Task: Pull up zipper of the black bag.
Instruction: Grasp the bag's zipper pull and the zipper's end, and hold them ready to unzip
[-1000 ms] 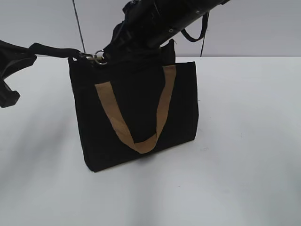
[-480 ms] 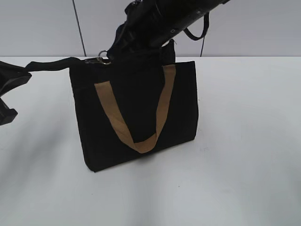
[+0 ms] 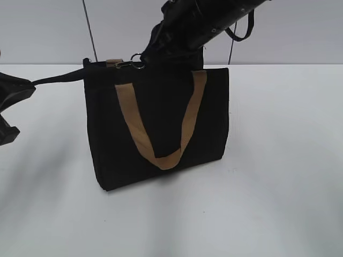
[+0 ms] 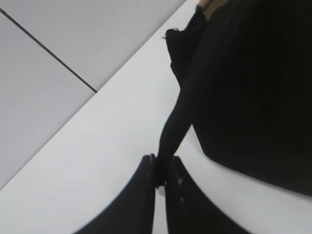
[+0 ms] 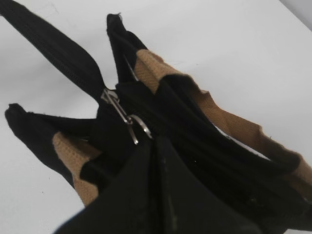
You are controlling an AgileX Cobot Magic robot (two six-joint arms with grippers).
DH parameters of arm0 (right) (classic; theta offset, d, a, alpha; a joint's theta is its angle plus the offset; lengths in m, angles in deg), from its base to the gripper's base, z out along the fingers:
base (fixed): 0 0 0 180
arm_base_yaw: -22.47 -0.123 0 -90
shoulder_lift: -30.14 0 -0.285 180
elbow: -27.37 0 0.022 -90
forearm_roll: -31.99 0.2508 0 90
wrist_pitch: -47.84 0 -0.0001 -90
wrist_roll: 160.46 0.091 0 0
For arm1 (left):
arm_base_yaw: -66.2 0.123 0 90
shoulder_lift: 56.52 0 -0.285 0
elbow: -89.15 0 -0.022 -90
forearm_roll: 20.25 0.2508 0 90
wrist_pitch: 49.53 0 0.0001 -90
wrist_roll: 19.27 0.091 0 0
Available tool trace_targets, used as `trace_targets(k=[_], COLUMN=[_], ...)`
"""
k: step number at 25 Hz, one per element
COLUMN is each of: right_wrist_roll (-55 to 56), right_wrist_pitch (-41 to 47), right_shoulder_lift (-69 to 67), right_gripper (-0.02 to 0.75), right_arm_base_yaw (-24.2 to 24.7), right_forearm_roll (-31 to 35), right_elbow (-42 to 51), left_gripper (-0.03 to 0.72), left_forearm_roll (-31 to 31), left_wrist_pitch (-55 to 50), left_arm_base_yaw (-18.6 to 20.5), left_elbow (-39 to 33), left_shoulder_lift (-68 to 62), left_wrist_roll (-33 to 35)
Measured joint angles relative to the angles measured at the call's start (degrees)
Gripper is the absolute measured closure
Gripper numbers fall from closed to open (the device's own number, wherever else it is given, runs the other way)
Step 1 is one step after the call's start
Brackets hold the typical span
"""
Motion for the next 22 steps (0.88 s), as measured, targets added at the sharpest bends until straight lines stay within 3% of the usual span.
trace_targets(k=[12, 22], right_wrist_roll=[0.0, 2.0], right_wrist_pitch=[0.3, 1.0], right_shoulder_lift=[0.0, 0.0], right_gripper=[0.739, 0.739], right_arm_base_yaw=[1.5, 1.6], right_forearm_roll=[-4.4, -14.8], right_elbow=[0.0, 0.0], left_gripper=[0.665, 0.666], left_forearm_roll=[-1.5, -1.4], left_wrist_pitch=[4.2, 4.6], left_arm_base_yaw=[0.0, 0.0], left_elbow=[-0.1, -0.2], left_shoulder_lift=[0.0, 0.0], left_wrist_roll=[0.0, 0.0])
